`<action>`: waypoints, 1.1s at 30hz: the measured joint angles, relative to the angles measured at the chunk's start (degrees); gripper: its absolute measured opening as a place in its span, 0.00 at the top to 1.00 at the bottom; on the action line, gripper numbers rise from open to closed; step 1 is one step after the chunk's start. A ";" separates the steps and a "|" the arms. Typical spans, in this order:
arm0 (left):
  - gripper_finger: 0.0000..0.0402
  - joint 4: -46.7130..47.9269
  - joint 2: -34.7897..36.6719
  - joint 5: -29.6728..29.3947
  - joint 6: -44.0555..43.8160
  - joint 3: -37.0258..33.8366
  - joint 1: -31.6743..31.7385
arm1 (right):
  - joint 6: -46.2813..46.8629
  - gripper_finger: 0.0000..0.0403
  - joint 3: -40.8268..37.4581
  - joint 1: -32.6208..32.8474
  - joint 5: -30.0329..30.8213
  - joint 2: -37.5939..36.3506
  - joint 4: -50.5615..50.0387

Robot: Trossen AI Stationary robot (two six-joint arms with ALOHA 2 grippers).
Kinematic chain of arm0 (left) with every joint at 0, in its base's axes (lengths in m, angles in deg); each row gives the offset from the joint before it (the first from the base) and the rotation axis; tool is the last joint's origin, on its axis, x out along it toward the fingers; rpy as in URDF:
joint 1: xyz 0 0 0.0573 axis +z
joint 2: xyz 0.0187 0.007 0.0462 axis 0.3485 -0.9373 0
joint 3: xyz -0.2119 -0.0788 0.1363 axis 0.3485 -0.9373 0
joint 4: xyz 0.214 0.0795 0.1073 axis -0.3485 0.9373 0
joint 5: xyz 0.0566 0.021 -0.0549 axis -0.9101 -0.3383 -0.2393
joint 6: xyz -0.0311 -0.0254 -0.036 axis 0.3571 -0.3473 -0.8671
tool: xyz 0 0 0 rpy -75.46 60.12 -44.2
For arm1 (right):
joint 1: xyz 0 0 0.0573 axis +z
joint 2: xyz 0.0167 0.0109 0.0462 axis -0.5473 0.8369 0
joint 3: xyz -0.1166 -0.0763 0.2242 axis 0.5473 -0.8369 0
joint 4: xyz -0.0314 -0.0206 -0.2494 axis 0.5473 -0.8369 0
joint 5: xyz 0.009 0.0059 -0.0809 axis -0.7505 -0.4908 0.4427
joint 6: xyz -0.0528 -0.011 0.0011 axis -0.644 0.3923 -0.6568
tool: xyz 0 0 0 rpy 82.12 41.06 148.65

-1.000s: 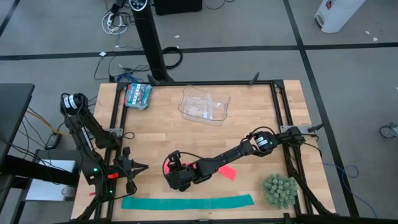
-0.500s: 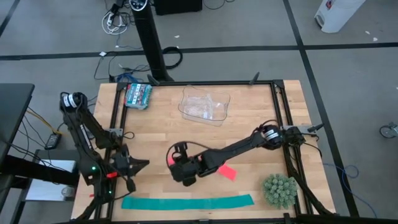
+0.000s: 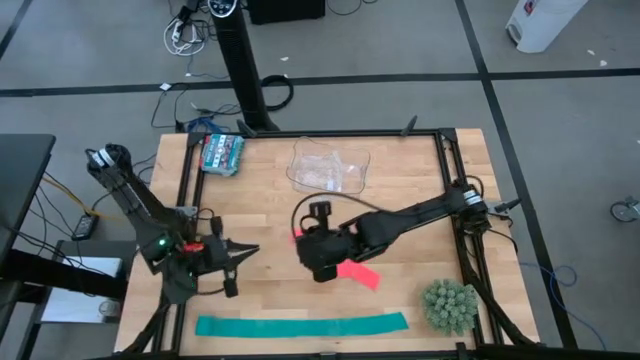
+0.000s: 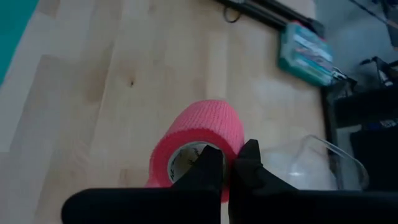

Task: Roll bandage

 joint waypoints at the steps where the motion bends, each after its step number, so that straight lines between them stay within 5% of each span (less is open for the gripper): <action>1: 0.92 -2.24 0.00 1.44 3.82 0.70 1.47 | 0.58 1.00 0.00 0.10 0.04 -1.14 -0.75; 6: 0.92 -9.75 0.00 8.81 18.26 4.51 8.03 | 2.65 1.00 0.02 0.66 0.11 -6.33 -5.33; 14: 0.92 -10.65 0.00 19.96 27.13 10.70 18.76 | 2.18 1.00 0.00 0.82 -0.09 -15.42 -5.84; 24: 0.92 -14.07 0.00 37.07 28.75 14.63 30.67 | -8.86 1.00 0.02 0.75 -0.76 -21.83 6.23; 33: 0.92 -23.35 -1.60 58.23 24.27 14.69 39.42 | -9.45 1.00 0.00 0.37 -6.51 -25.22 8.37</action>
